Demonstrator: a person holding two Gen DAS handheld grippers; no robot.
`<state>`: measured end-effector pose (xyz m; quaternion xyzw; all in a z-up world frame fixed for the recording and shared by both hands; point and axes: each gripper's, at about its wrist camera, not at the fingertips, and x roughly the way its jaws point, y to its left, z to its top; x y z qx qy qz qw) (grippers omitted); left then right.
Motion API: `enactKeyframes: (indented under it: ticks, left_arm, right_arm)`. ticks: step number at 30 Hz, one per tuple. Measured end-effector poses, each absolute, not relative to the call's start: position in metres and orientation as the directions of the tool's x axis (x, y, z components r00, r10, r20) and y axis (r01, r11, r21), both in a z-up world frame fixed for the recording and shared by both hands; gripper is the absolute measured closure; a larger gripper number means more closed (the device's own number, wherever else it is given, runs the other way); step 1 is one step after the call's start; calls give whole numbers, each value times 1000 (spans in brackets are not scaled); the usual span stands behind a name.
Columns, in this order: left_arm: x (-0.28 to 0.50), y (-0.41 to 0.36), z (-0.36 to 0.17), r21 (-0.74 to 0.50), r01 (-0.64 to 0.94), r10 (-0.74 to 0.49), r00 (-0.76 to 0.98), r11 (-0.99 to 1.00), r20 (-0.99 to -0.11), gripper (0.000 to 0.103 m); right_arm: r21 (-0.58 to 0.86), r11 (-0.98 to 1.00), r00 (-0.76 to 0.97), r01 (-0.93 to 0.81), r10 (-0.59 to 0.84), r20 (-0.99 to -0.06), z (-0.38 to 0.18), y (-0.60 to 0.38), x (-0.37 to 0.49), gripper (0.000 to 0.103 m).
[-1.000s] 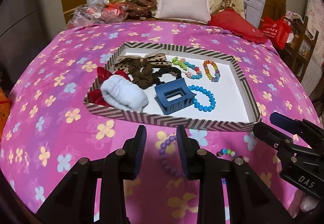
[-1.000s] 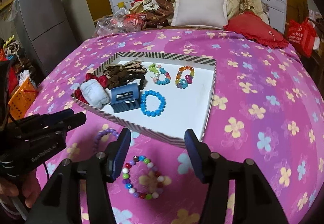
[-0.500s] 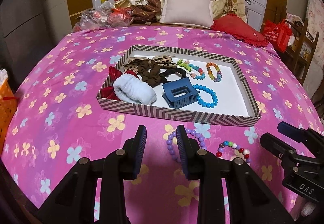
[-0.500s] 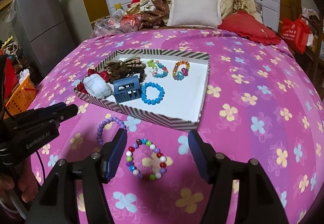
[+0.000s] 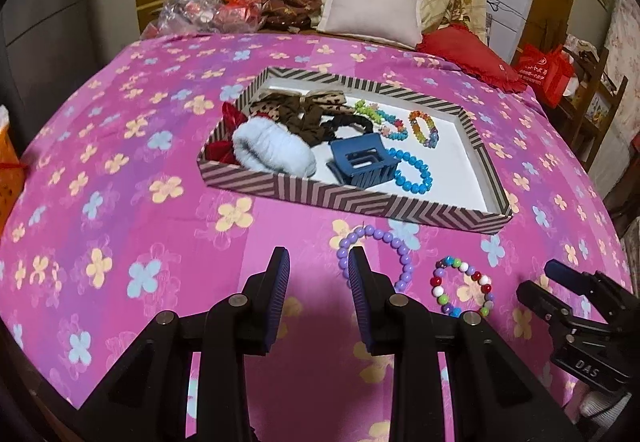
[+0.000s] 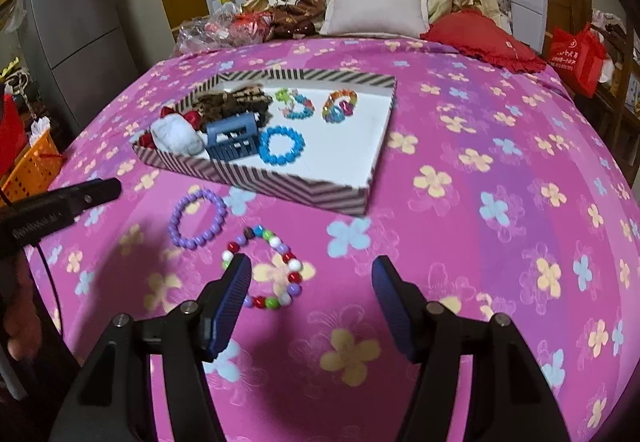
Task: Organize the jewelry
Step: 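Move both tools back to the purple and multicolor bead bracelets, then grasp the purple bracelet with the left gripper while the right grasps the multicolor bracelet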
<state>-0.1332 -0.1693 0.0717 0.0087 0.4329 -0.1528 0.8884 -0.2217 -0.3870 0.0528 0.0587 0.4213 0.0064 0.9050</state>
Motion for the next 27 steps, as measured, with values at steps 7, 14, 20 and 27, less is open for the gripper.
enactKeyframes:
  ticks: [7,14,20,27]
  left_arm:
    - [-128,-163,55,-150,249,-265,534,957,-803,76]
    - [-125,-166,49,-140,250,-255,523,958,-813,76]
    - [-116,-172,37,-147,248,-255,488,957,-835,76]
    - [-106,-184,29,-168,247,-269,461,954,-846,76]
  right_arm:
    - [87,996,614,2,68,-786,31,-378,-211,49]
    - [-21,999,597,-48,12,-802,13,-362,-196,68]
    - [-57,996,598,-64,-7,-801,14,-368,-196,75]
    - [-45,997,607,-62,2,-795,14,-375,-197,73]
